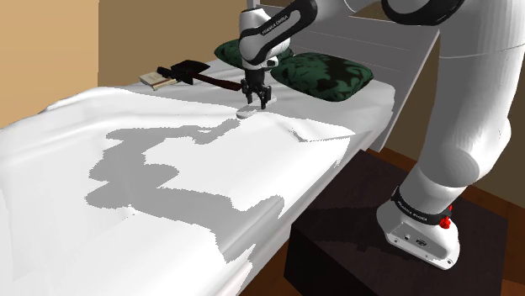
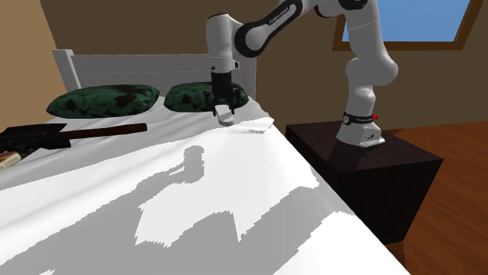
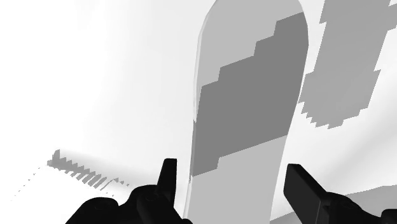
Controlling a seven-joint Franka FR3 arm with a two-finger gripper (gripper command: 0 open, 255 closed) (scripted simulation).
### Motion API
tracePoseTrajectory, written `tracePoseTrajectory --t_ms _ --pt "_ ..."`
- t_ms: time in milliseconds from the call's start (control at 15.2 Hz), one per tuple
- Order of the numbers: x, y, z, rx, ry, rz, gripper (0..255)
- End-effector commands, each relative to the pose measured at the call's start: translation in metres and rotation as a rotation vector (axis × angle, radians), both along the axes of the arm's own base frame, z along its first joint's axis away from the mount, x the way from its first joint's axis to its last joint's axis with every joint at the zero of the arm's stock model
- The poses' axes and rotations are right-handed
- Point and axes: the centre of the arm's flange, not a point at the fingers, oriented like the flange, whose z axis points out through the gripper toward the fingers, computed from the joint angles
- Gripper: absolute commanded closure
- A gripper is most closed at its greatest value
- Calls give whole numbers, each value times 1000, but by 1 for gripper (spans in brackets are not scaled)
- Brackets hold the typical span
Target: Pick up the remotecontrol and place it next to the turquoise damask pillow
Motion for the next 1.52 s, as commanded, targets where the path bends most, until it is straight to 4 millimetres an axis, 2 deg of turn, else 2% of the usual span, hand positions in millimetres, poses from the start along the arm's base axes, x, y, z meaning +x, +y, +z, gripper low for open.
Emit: tracePoseTrajectory --t_ms 0,990,1452 --pt "0 0 12 0 0 0 255" --pt "0 0 91 0 0 0 255" --pt "-16 -91 92 0 0 0 255"
